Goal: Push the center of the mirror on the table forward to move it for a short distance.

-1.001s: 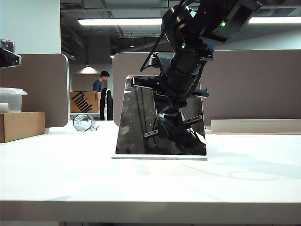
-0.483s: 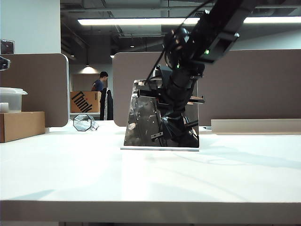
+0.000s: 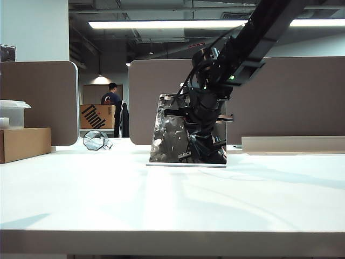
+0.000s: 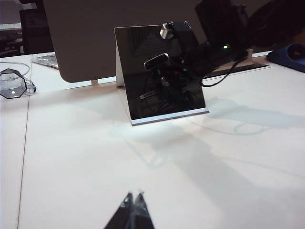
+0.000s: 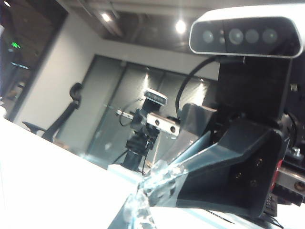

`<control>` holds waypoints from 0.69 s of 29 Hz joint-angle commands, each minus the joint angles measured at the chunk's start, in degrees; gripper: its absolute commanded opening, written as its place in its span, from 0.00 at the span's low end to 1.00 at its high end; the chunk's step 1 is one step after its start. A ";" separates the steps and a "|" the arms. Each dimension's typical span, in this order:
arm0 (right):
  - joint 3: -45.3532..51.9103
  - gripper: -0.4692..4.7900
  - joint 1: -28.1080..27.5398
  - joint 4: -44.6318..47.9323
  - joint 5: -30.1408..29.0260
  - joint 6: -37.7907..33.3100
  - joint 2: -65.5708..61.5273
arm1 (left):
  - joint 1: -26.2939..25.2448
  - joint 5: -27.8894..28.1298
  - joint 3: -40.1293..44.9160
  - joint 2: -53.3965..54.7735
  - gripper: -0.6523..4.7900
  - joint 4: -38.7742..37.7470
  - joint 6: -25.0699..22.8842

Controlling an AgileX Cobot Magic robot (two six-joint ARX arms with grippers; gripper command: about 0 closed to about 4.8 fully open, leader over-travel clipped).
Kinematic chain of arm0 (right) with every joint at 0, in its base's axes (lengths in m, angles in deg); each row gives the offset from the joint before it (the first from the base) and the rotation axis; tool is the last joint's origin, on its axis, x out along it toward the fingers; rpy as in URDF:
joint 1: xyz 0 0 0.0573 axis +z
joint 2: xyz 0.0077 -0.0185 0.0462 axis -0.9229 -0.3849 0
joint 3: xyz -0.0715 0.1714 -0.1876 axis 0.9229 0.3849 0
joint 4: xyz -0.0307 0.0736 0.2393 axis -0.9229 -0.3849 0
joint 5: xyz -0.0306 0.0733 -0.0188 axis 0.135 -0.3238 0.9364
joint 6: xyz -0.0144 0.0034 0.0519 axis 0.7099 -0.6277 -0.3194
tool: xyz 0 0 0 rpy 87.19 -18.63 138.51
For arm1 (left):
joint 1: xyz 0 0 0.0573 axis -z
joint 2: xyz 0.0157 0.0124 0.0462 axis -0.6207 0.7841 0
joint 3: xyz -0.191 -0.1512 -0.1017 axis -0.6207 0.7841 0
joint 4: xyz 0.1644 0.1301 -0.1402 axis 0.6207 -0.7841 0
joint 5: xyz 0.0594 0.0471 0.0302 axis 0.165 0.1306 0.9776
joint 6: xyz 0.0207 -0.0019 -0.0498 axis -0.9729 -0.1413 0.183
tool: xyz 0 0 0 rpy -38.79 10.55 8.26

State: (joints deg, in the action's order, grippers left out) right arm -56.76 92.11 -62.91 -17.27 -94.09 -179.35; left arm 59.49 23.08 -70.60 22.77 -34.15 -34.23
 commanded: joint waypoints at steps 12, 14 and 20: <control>-20.65 0.08 -3.06 -3.08 -0.81 2.51 -10.88 | -3.06 0.02 0.04 0.04 0.11 0.52 -0.02; -22.99 0.08 -3.37 -3.72 -0.70 2.95 -12.55 | -3.06 0.00 0.04 0.04 0.11 0.55 -0.02; -28.94 0.08 -5.27 -4.44 -0.42 4.15 -17.66 | -3.06 0.00 0.04 0.04 0.11 0.50 -0.02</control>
State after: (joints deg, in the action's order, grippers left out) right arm -84.85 87.48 -67.29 -18.36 -90.74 -196.64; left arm 56.45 23.15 -70.60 22.75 -34.15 -34.23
